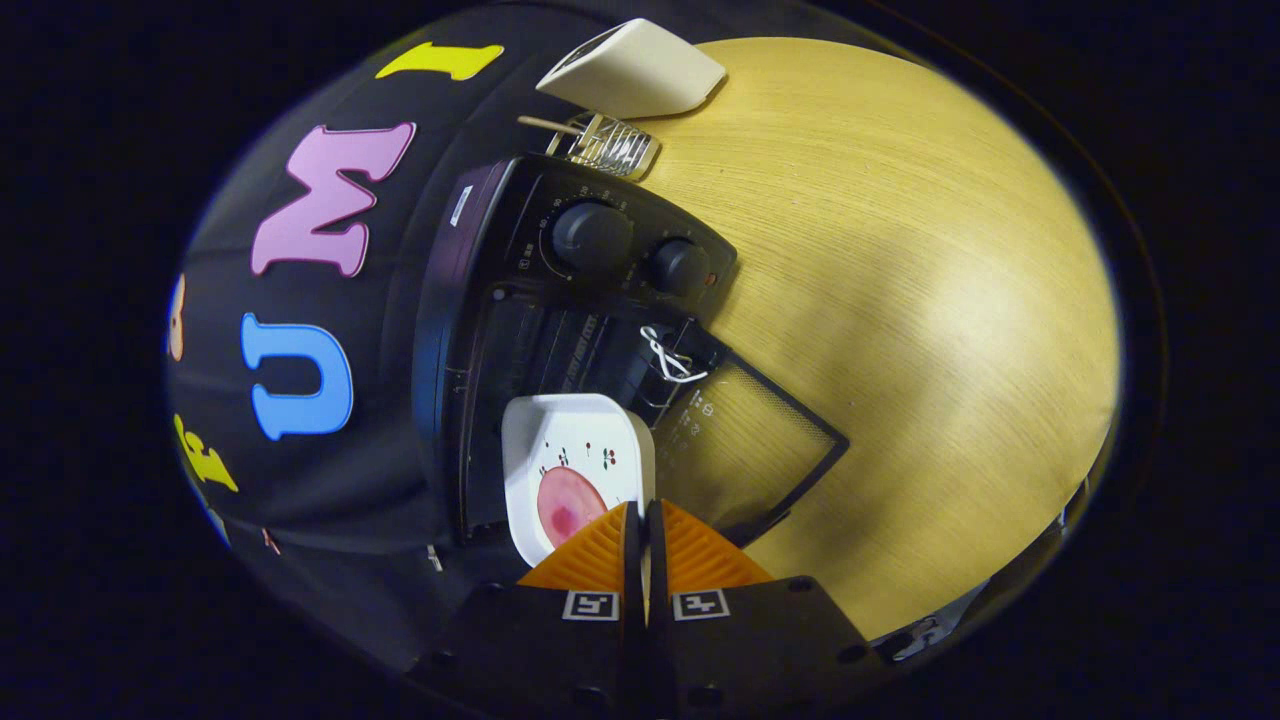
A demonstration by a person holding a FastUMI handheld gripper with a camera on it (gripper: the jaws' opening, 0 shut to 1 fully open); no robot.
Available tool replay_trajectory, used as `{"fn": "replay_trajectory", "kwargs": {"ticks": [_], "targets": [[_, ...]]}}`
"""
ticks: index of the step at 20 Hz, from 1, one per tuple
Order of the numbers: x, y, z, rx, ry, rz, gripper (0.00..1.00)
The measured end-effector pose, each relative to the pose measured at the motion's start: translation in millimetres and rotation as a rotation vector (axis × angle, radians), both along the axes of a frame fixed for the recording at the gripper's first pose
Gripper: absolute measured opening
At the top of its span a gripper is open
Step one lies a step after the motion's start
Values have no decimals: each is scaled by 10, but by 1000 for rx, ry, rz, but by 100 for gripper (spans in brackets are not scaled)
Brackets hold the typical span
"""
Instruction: Open the toaster oven, put the food inside, and close the toaster oven door.
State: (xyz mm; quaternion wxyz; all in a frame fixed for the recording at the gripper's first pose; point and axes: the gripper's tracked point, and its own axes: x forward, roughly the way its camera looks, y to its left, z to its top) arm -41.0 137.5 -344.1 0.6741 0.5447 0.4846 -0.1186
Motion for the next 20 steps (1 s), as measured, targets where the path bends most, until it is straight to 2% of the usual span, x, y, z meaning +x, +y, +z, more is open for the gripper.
{"fn": "replay_trajectory", "kwargs": {"ticks": [4, 11, 17, 20], "targets": [[220, 221, -63, 34, 28, -146, 5], [456, 393, -226, 11, 65, -336, 5], [675, 492, -369, 20, 97, -453, 5], [736, 511, -407, 4, 89, -464, 6]]}}
